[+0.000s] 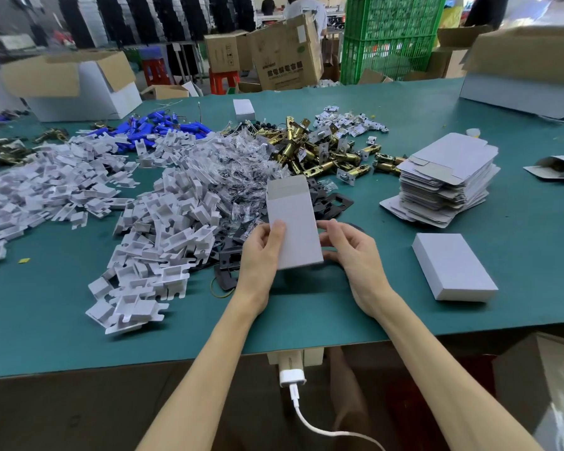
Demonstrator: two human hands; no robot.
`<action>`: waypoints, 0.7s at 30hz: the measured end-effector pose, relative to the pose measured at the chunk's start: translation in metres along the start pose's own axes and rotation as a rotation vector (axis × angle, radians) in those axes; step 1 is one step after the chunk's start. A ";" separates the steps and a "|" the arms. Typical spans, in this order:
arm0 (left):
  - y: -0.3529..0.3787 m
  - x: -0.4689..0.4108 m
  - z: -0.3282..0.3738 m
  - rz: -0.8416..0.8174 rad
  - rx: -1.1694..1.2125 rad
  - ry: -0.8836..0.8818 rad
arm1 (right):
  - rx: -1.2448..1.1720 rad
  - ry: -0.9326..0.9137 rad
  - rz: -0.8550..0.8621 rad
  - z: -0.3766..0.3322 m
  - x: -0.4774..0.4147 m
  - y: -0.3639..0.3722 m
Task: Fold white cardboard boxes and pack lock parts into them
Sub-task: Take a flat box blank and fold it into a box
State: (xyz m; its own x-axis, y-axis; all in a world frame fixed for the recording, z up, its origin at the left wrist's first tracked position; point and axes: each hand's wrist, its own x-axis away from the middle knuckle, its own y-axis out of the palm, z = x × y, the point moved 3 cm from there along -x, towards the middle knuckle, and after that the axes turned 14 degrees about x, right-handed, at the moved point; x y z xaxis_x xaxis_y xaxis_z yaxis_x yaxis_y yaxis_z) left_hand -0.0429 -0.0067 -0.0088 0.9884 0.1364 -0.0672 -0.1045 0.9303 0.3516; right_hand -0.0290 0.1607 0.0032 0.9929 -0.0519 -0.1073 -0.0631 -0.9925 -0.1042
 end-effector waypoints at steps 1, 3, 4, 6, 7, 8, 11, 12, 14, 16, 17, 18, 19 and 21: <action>-0.001 0.000 0.000 0.008 -0.004 -0.003 | -0.022 0.029 0.040 0.001 -0.002 -0.001; 0.000 0.000 -0.001 0.011 -0.012 -0.010 | -0.032 0.055 0.100 0.002 -0.005 -0.003; 0.000 0.000 -0.001 0.010 -0.018 -0.016 | -0.012 0.054 0.113 0.002 -0.007 -0.003; 0.000 0.000 -0.002 0.001 -0.016 -0.026 | 0.086 0.019 0.125 -0.001 -0.014 -0.002; 0.000 0.000 -0.002 -0.004 -0.011 -0.031 | 0.158 -0.012 0.141 -0.003 -0.021 -0.002; 0.001 0.000 -0.002 -0.008 -0.006 -0.033 | 0.236 -0.040 0.174 -0.005 -0.030 -0.003; 0.001 0.001 -0.001 -0.012 -0.007 -0.033 | 0.559 -0.103 0.252 -0.013 -0.068 -0.010; 0.002 0.001 -0.001 -0.012 -0.008 -0.034 | 0.674 -0.107 0.242 -0.014 -0.082 -0.013; 0.003 0.002 0.001 -0.008 -0.005 -0.035 | 0.872 -0.074 0.180 -0.011 -0.108 -0.019; 0.003 0.002 0.001 -0.010 0.009 -0.034 | 1.033 -0.032 0.120 -0.004 -0.127 -0.025; 0.003 0.003 0.001 -0.014 0.013 -0.032 | 1.082 -0.020 0.102 0.001 -0.133 -0.027; 0.003 0.003 0.001 -0.022 0.012 -0.026 | 1.106 -0.007 0.093 0.006 -0.139 -0.030; 0.003 0.003 0.001 -0.032 0.009 -0.021 | 1.111 0.012 0.091 0.011 -0.144 -0.032; 0.003 0.003 0.000 -0.046 0.014 -0.017 | 1.109 0.054 0.079 0.019 -0.152 -0.036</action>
State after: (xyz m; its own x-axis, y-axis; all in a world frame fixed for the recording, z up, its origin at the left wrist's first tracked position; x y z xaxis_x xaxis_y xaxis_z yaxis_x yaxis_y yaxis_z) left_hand -0.0400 -0.0031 -0.0082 0.9939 0.0874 -0.0676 -0.0572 0.9305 0.3617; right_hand -0.1800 0.2067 0.0043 0.9835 -0.1418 -0.1124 -0.1549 -0.3392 -0.9279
